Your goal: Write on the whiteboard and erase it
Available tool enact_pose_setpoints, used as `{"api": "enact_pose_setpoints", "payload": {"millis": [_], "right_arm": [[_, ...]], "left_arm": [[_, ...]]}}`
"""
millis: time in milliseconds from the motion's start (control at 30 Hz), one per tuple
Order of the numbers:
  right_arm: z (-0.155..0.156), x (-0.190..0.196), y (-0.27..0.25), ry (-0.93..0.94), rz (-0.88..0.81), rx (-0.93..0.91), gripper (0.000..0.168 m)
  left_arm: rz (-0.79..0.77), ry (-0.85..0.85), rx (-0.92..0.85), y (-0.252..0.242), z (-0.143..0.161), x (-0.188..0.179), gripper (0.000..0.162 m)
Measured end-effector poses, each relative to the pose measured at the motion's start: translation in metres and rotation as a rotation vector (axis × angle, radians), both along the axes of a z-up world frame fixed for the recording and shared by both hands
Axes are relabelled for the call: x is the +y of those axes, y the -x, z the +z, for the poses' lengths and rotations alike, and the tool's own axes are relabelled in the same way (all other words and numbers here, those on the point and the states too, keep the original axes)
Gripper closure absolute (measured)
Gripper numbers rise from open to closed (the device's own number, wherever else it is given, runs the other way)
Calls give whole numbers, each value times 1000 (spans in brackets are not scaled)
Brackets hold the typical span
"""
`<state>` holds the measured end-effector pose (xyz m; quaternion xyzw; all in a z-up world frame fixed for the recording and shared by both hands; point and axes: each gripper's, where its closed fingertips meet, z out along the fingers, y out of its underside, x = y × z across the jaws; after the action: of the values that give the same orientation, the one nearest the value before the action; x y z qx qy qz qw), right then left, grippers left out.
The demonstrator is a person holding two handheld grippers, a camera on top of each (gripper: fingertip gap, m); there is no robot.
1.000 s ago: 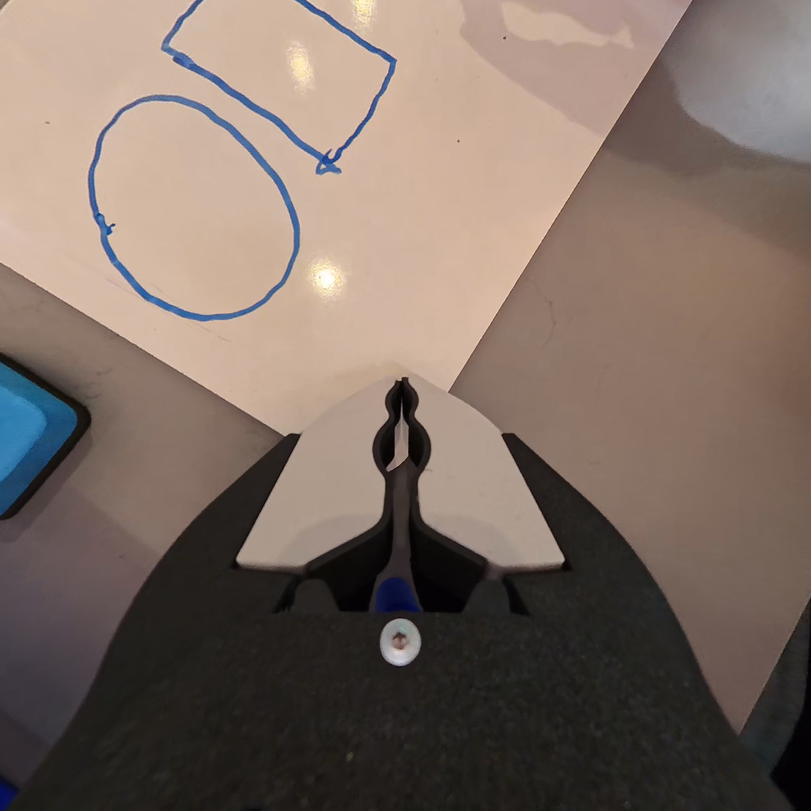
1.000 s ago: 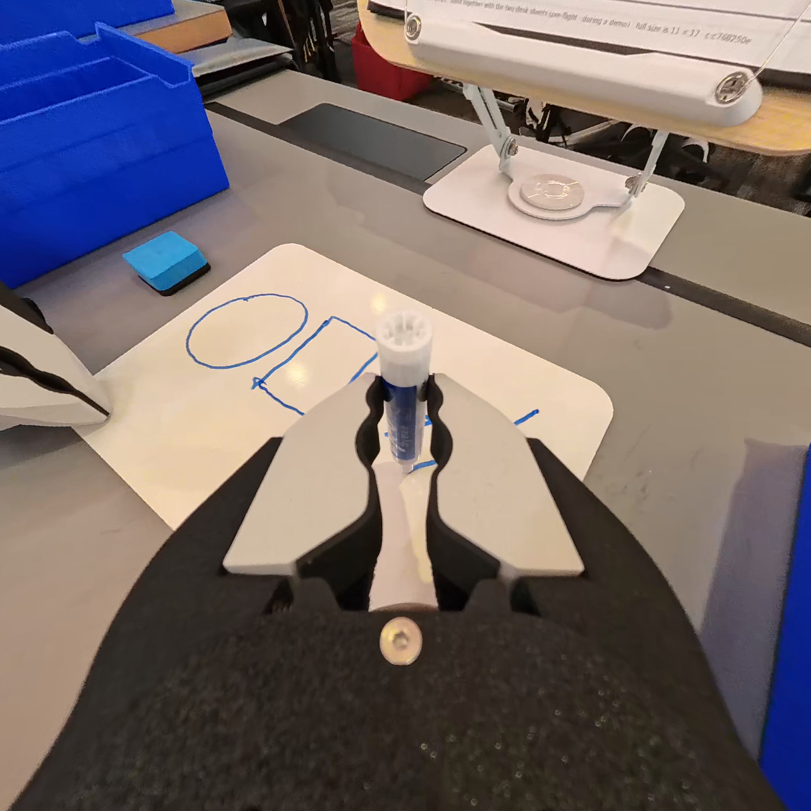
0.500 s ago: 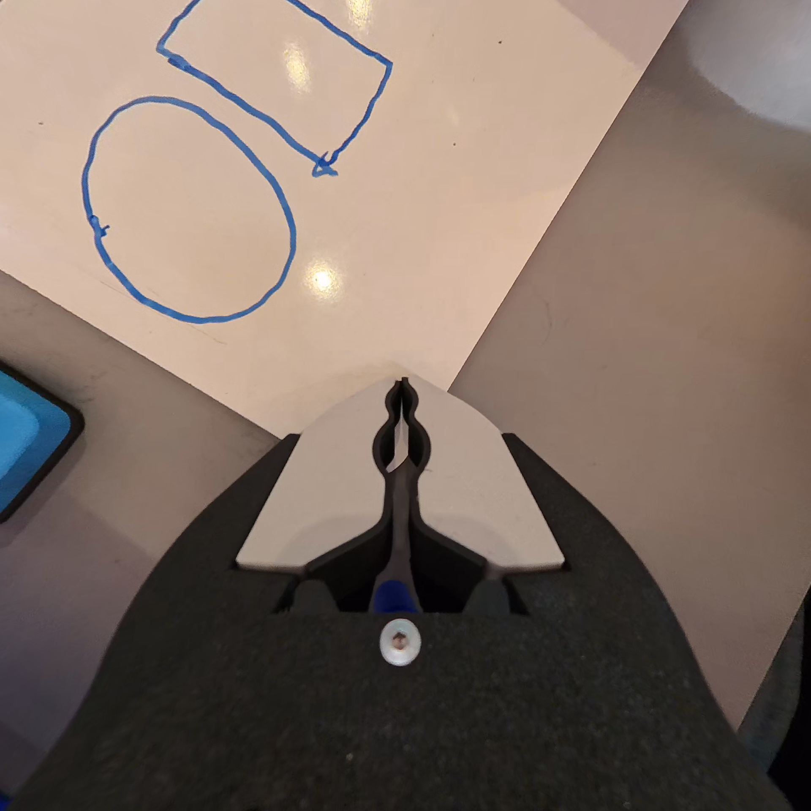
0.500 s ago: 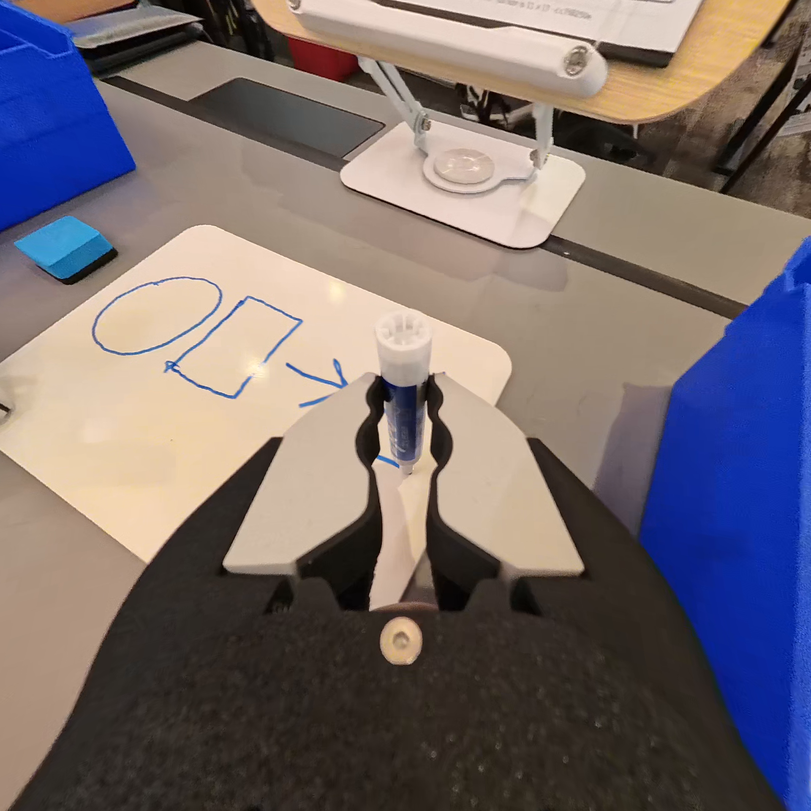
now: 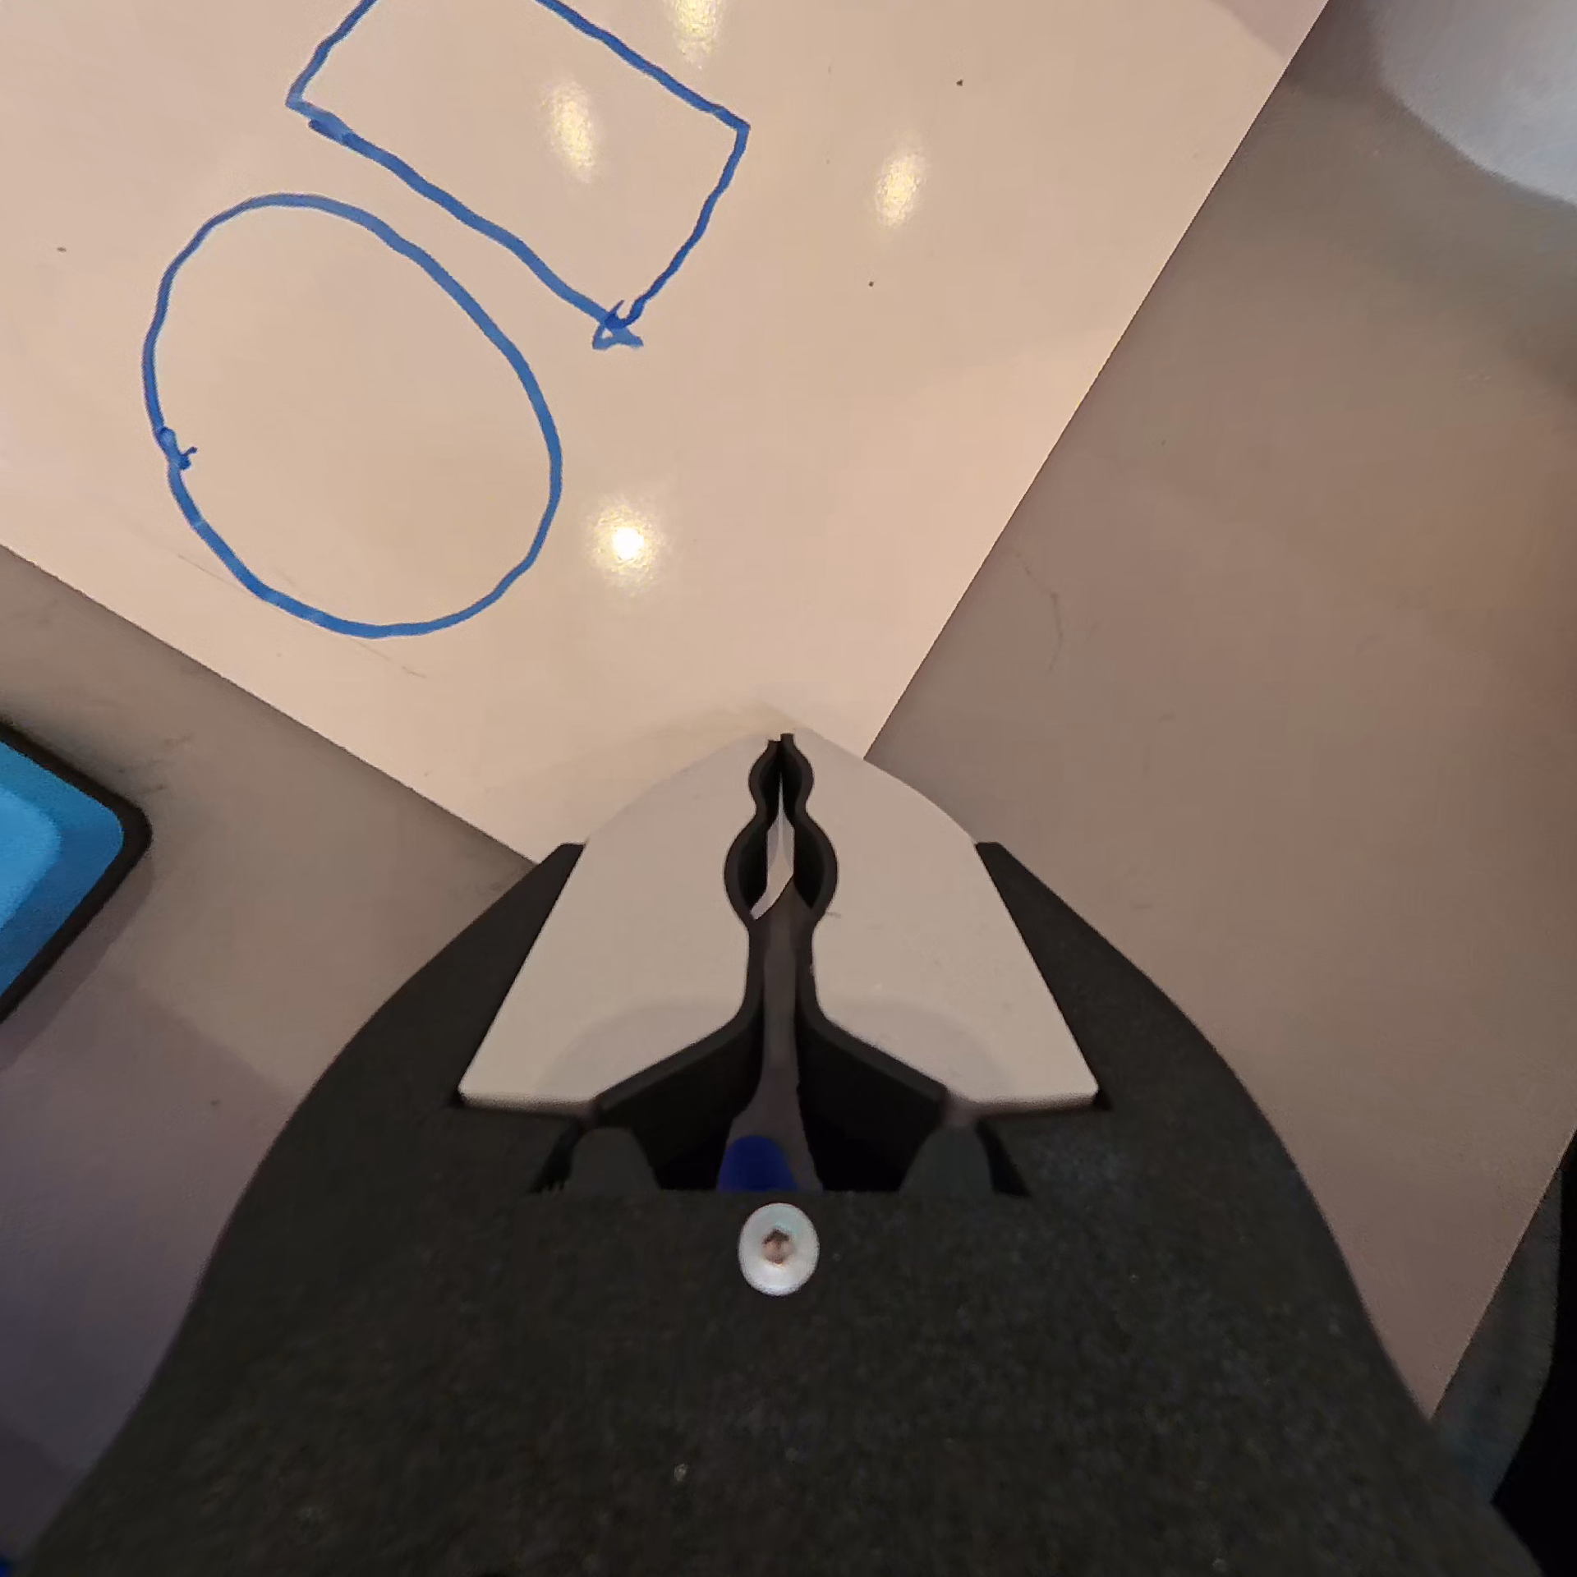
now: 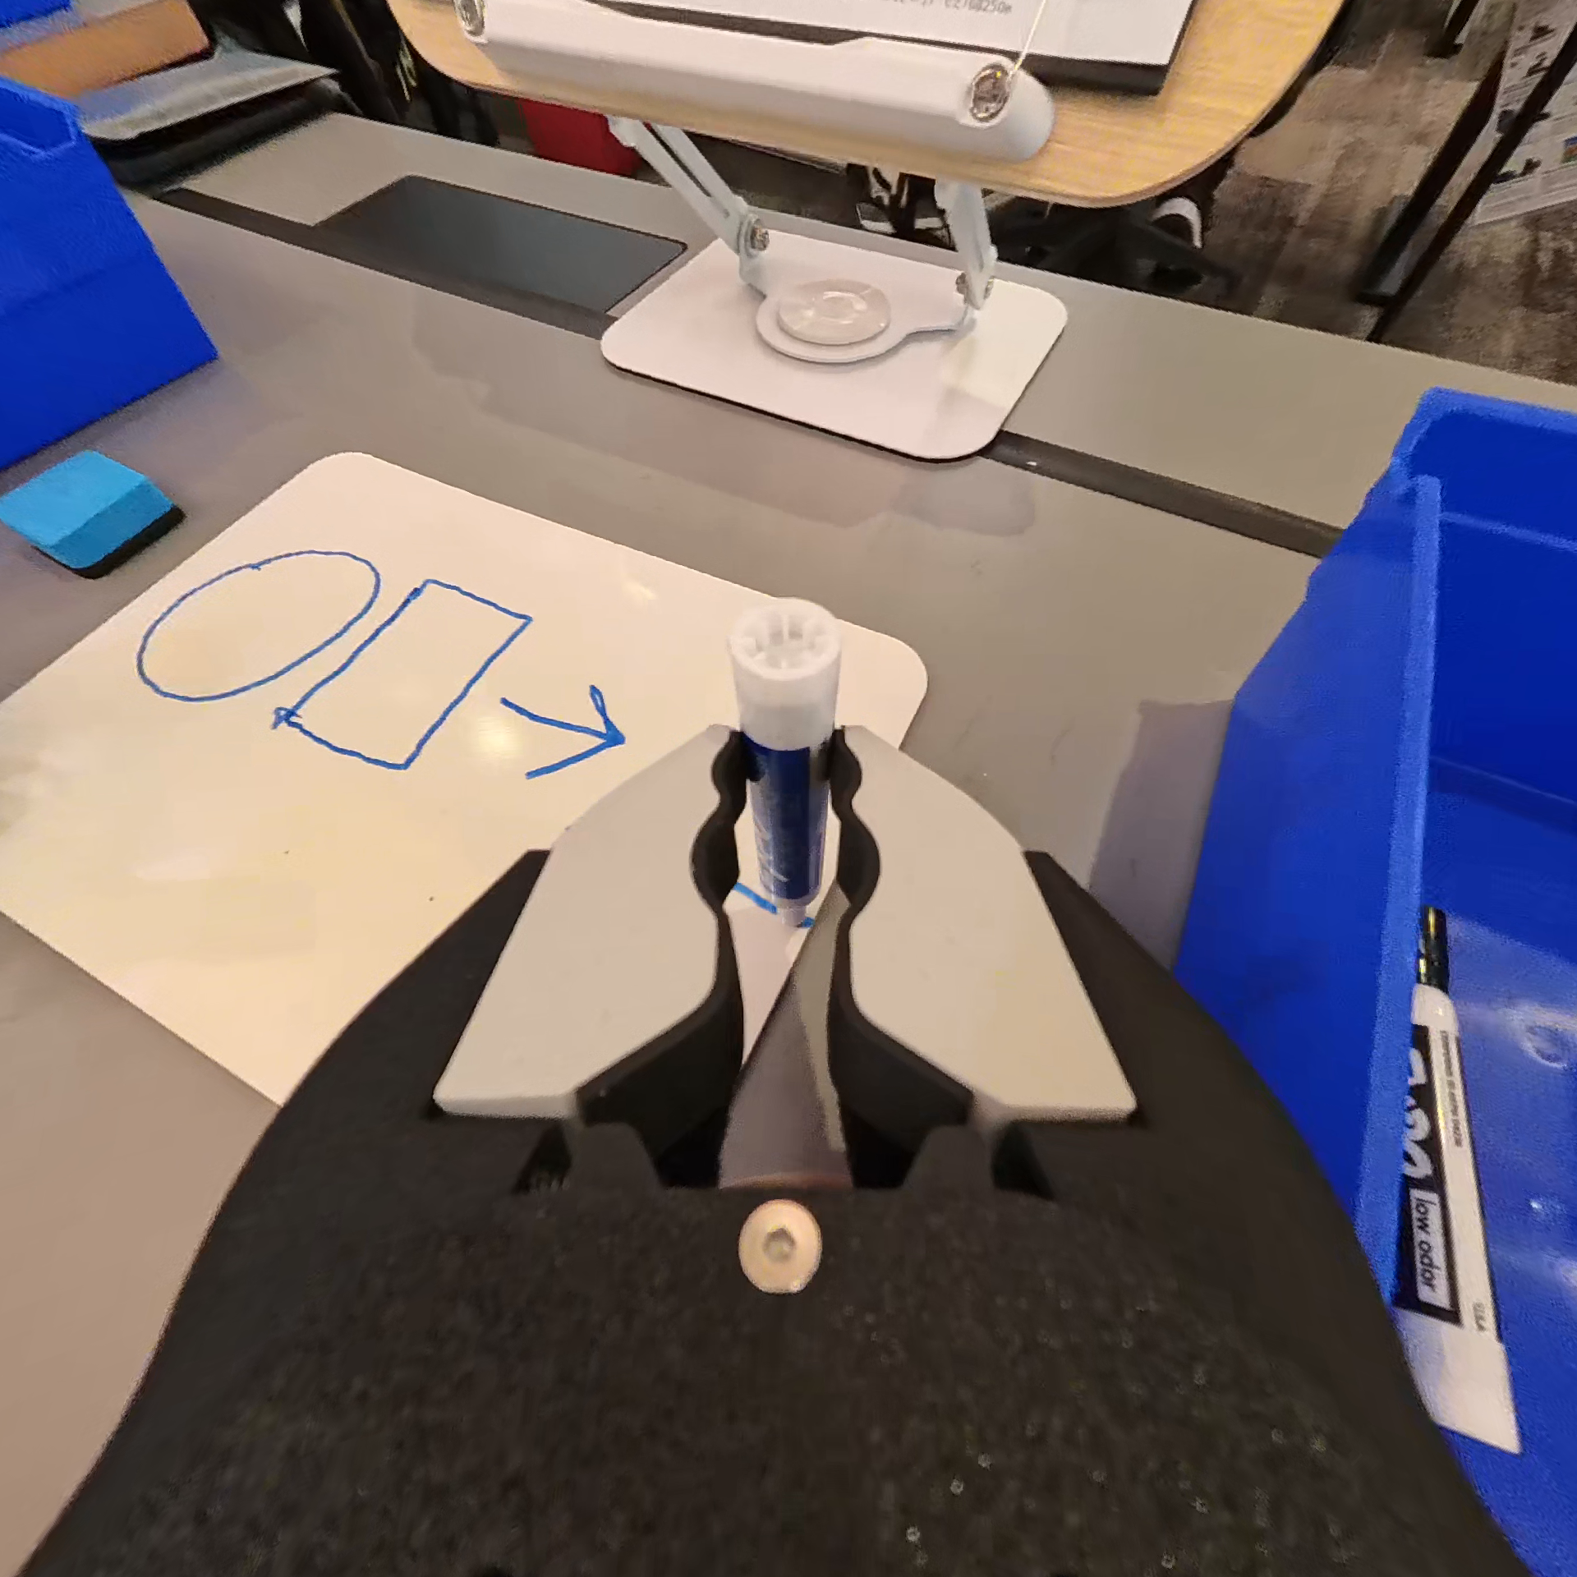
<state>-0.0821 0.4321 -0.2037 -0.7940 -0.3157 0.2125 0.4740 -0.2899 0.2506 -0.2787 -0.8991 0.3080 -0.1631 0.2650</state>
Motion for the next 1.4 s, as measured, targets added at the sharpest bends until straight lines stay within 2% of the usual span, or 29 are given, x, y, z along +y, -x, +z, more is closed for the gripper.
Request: {"api": "enact_pose_setpoints", "payload": {"millis": [433,1400], "right_arm": [[-4,12,17,4,8,-25,150],[2,70,70,-10,75,-10,150]], "left_arm": [[-6,3,-2,-1,0,-1,162],[-9,12,-19,-1,0,-1,162]]}}
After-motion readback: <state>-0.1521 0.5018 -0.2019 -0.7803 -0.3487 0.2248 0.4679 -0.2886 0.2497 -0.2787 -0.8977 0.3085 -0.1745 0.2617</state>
